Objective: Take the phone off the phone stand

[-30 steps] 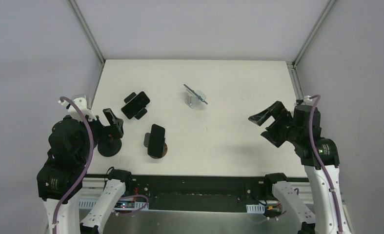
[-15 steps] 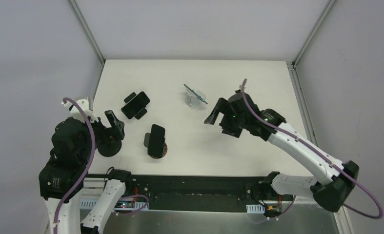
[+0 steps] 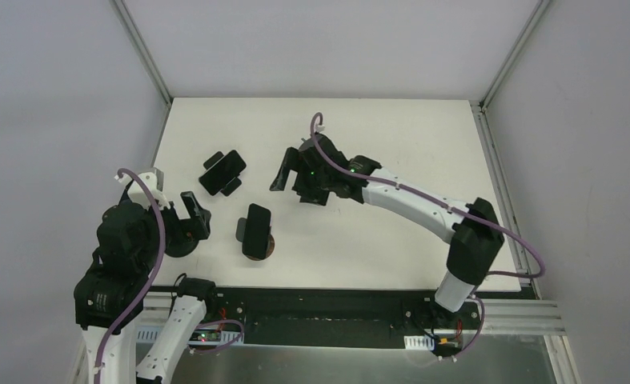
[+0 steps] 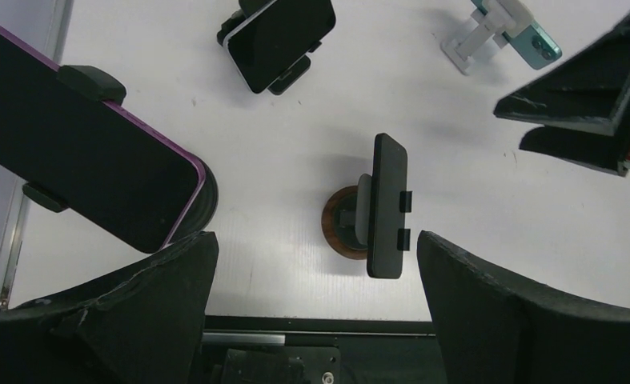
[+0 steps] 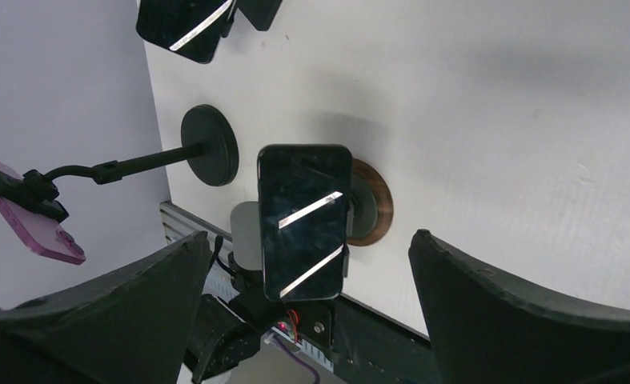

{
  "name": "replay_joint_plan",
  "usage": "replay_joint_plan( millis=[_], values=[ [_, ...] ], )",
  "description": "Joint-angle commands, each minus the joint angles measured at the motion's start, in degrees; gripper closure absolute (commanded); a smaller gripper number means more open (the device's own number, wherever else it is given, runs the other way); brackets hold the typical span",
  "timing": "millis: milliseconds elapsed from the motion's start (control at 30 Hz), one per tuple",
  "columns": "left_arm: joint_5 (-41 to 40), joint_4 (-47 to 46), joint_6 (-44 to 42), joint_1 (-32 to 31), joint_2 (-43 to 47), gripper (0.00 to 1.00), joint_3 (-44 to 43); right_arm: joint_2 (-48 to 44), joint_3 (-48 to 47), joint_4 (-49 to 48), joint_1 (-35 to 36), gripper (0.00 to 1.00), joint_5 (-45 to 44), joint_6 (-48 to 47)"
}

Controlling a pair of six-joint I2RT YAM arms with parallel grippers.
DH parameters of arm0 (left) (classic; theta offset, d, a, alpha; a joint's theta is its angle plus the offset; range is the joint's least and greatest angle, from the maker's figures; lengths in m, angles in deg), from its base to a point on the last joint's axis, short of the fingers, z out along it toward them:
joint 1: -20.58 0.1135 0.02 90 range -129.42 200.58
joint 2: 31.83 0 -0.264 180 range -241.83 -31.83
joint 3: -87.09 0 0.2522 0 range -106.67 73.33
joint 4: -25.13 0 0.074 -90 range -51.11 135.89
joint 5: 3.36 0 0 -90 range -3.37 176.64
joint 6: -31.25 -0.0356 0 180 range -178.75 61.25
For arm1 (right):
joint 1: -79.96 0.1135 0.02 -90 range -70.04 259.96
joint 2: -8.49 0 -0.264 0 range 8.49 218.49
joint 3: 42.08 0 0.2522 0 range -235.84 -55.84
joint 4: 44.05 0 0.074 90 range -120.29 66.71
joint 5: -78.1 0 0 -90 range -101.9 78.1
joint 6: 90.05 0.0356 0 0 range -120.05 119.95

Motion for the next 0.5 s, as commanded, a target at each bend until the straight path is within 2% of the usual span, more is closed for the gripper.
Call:
replay_joint_plan(
  millis=[0, 200, 467],
  values=[
    [2.2, -0.4, -0.8, -0.5, 1.9, 0.0, 3.0, 5.5, -6.0, -6.5, 0.8, 0.01, 3.9, 1.1],
    [0.3, -1.4, -0.9, -0.5, 4.1, 0.0, 5.2, 11.5, -9.0, -8.5, 1.5, 0.01, 4.0, 0.2],
    [1.7, -1.4, -0.9, -0.5, 3.5, 0.0, 5.0, 16.7, -9.1, -11.6, 1.9, 0.01, 5.2, 1.7]
  ],
)
